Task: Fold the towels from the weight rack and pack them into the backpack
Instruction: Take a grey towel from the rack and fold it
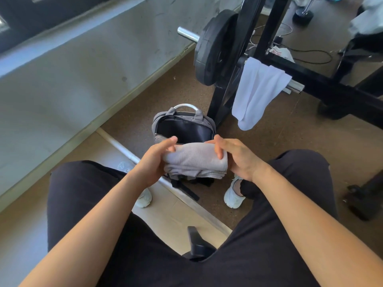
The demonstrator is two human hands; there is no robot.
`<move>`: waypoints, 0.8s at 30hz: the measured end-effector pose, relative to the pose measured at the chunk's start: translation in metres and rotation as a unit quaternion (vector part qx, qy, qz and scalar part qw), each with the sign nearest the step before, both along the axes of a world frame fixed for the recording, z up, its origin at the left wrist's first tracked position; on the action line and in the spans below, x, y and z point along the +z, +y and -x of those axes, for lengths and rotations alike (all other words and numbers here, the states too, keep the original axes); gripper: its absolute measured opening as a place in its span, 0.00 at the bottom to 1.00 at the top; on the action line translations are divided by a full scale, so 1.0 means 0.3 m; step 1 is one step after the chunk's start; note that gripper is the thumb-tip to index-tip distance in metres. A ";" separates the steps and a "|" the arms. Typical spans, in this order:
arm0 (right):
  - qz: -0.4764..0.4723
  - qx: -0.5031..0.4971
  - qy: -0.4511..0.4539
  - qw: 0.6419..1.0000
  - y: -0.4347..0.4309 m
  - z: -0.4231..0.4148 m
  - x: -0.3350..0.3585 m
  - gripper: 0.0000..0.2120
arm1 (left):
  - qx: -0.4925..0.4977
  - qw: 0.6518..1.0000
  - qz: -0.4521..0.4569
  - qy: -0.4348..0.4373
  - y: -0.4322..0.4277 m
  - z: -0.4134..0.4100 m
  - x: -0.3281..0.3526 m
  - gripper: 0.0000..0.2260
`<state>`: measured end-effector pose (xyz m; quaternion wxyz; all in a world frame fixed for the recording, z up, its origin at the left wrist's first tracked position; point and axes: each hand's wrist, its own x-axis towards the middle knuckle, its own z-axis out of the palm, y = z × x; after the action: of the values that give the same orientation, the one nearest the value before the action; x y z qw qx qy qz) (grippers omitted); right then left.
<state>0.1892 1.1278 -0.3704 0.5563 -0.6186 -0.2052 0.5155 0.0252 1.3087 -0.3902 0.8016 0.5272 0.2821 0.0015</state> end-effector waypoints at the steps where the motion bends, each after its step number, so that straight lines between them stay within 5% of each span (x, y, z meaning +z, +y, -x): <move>1: 0.013 0.010 -0.029 0.999 0.002 0.002 -0.008 0.26 | -0.004 0.999 -0.037 0.011 0.001 -0.001 -0.012 0.20; 11: 0.068 0.100 -0.186 0.975 -0.011 -0.041 -0.038 0.14 | -0.036 0.973 -0.224 -0.053 -0.006 0.023 -0.041 0.18; 14: 0.085 0.218 -0.187 0.954 -0.005 -0.027 -0.049 0.23 | -0.079 0.946 -0.300 -0.090 -0.026 0.019 -0.046 0.23; 24: 0.134 0.292 -0.322 0.890 0.023 -0.028 -0.120 0.14 | -0.220 0.839 -0.495 -0.053 -0.028 -0.034 -0.122 0.32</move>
<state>0.1976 1.1347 -0.4062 0.1959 -0.7313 -0.4737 0.4498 0.0353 1.3003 -0.4269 0.4267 0.9010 0.0775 -0.0080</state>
